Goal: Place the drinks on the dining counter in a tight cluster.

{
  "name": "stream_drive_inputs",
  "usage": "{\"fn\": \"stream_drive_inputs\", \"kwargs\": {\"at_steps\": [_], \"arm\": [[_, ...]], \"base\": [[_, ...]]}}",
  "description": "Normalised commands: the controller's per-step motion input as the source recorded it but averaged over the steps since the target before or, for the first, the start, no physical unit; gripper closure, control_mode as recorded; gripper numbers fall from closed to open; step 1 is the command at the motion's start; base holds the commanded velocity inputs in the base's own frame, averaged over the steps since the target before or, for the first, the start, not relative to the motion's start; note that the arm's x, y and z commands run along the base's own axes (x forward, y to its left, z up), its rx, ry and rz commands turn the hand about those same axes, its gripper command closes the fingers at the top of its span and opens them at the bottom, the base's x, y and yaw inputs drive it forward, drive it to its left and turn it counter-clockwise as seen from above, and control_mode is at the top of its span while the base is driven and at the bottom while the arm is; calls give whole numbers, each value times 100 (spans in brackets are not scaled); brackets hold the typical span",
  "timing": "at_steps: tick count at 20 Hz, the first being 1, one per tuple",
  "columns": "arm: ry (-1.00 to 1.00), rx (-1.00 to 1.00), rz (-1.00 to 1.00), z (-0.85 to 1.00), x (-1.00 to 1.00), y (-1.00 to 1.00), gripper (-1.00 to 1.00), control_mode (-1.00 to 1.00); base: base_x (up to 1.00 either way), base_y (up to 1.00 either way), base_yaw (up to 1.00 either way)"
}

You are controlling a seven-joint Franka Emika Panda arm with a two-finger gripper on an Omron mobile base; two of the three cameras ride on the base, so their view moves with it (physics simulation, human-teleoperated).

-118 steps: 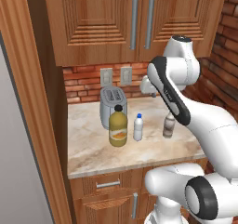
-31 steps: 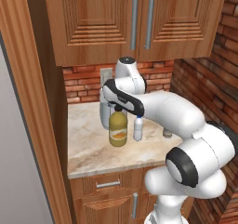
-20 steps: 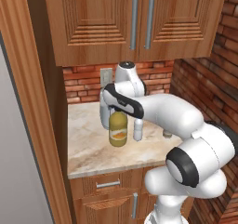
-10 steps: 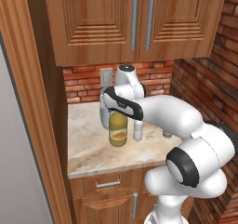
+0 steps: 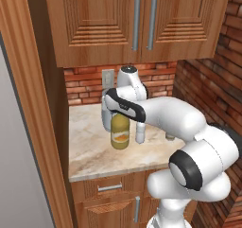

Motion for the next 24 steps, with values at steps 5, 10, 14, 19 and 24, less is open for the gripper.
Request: {"fn": "stream_drive_inputs", "kwargs": {"at_steps": [5, 10, 14, 19, 24], "arm": [[0, 0, 0, 0, 0, 0, 100, -100], [0, 0, 0, 0, 0, 0, 100, -100], [0, 0, 0, 0, -6, 0, 100, -100], [-5, 0, 0, 13, -44, 0, 100, -100], [-11, 3, 0, 43, -58, 0, 100, -100]], "base": [[0, 0, 0], [0, 0, 0], [0, 0, 0], [0, 0, 0], [0, 0, 0]]}}
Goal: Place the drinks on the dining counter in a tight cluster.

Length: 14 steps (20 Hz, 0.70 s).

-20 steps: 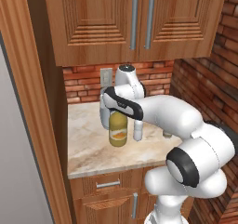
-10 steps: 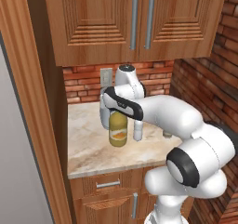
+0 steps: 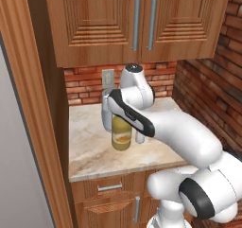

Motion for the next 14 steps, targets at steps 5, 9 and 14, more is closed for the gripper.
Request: {"fn": "stream_drive_inputs", "kwargs": {"at_steps": [5, 9, 14], "arm": [[-4, 3, 0, 45, -56, -12, 100, -100], [0, 1, 0, 30, -59, -16, 100, -100], [3, 0, 0, 25, -37, -7, 100, -100]], "base": [[0, 0, 0], [0, 0, 0], [0, 0, 0]]}}
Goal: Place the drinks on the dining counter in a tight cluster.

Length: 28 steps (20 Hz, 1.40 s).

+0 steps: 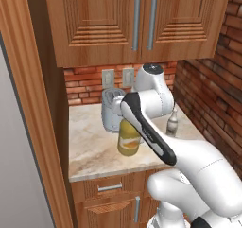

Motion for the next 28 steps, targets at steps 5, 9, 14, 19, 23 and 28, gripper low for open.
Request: {"fn": "stream_drive_inputs", "kwargs": {"at_steps": [5, 9, 14, 19, 23, 28], "arm": [[0, 0, 0, 19, -24, -17, 100, -100], [0, 0, 0, 27, -23, -31, 100, -100], [0, 0, 0, 37, -18, -41, 100, -100], [0, 0, 0, 45, -13, -49, 100, -100], [0, 0, 0, 15, -11, -14, 100, -100], [0, 0, -1, 9, -10, 0, 100, -100]], "base": [[0, 0, 0], [0, 0, 0], [0, 0, 0], [0, 0, 0], [0, 0, 0], [0, 0, 0]]}}
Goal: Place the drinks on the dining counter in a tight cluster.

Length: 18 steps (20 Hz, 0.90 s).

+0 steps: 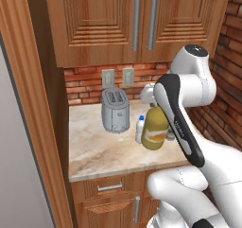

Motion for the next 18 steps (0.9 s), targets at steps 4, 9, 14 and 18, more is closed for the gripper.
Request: {"fn": "stream_drive_inputs", "kwargs": {"at_steps": [4, 9, 14, 18], "arm": [[0, 0, 0, 0, -5, 0, 100, -100], [-1, 0, 0, 0, 0, 0, 100, 100], [0, 0, 0, 0, 0, 0, 100, 100], [0, 0, 0, 0, 0, 0, 100, 100]], "base": [[0, 0, 0], [-6, 0, 0], [-78, 0, 0], [-100, 0, 0]]}}
